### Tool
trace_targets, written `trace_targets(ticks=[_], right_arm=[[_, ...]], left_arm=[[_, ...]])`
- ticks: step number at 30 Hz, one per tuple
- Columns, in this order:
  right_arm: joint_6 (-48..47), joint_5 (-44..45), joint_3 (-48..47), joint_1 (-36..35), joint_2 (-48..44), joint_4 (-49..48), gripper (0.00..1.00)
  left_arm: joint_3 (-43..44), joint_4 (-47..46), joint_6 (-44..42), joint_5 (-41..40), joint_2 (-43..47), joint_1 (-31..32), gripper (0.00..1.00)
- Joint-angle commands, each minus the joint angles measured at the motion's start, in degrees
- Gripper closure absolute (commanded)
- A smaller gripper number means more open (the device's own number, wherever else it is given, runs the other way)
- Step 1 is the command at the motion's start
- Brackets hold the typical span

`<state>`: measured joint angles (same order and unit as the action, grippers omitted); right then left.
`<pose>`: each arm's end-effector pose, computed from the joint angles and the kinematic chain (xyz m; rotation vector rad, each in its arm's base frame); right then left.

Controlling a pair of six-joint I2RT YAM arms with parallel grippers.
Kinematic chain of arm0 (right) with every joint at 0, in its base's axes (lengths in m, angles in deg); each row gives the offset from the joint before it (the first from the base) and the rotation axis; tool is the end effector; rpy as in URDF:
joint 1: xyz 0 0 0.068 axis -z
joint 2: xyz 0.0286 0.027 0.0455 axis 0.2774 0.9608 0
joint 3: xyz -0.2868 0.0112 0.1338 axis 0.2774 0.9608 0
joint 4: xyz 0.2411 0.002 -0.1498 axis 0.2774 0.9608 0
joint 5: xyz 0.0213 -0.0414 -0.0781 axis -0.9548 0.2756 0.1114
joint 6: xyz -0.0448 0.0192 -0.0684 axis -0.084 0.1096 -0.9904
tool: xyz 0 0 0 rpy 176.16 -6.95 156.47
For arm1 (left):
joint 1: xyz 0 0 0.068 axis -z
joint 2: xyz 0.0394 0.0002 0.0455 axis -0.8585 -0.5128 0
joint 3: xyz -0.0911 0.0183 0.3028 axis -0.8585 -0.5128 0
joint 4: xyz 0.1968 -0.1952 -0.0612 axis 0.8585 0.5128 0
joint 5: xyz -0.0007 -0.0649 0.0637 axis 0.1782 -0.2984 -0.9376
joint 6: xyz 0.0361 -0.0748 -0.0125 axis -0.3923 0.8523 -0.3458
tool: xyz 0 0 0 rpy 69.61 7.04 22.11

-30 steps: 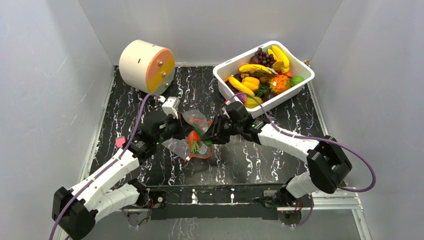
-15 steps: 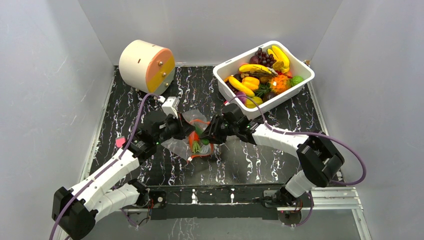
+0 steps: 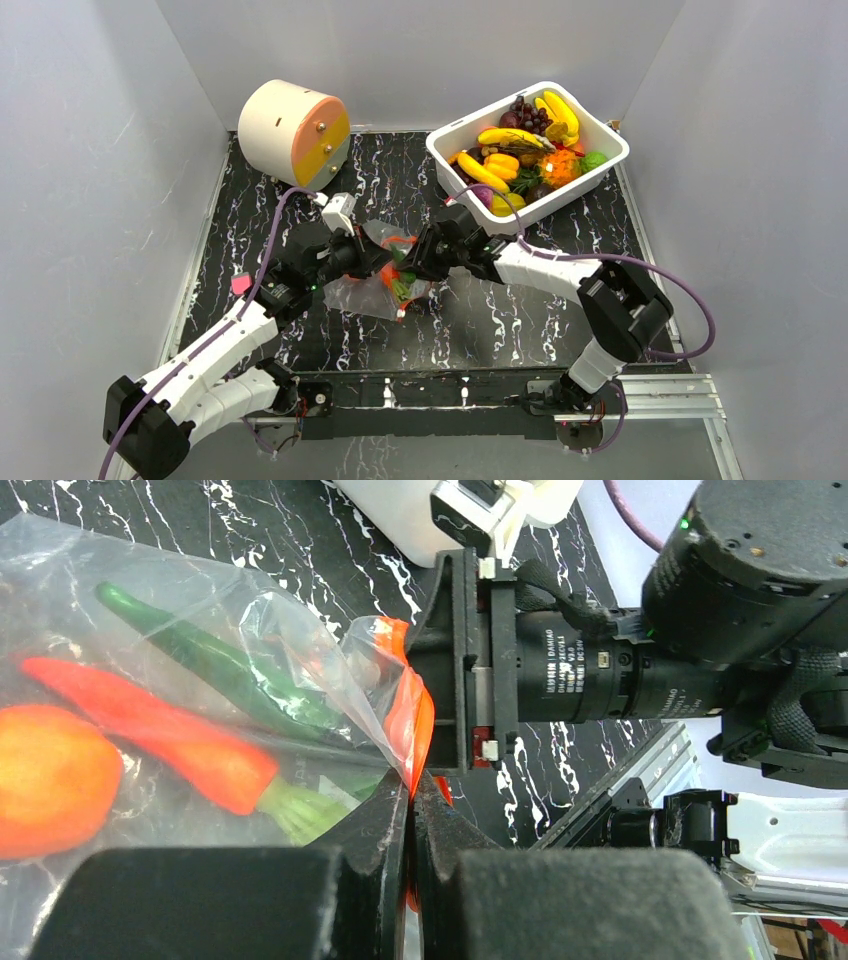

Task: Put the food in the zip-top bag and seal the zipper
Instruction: Place the fake vegetable in the zipper food storage bag.

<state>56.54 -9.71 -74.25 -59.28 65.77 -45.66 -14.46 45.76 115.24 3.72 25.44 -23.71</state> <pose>0.2689 0.2774 0.2107 0.3269 2.5956 1.1260 0.1974 -0.1552 0.3146 0.1341 1.9369 -0.9960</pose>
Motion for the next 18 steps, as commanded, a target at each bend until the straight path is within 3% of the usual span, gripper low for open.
trace_targets(ticks=[1, 11, 18], right_arm=[[-3.1, 0.1, -4.5, -0.3, 2.2, -1.4, 0.67], [-7.9, -2.0, -6.8, -0.4, 3.5, 0.2, 0.5], [-11.9, -2.7, -6.5, -0.4, 1.4, 3.3, 0.46]], left_arm=[[-0.3, -2.3, 0.3, 1.2, 1.4, 0.2, 1.0], [-0.8, -2.3, 0.0, 1.1, 1.4, 0.2, 1.0], [-0.5, -0.6, -1.3, -0.6, 2.0, 0.2, 1.0]])
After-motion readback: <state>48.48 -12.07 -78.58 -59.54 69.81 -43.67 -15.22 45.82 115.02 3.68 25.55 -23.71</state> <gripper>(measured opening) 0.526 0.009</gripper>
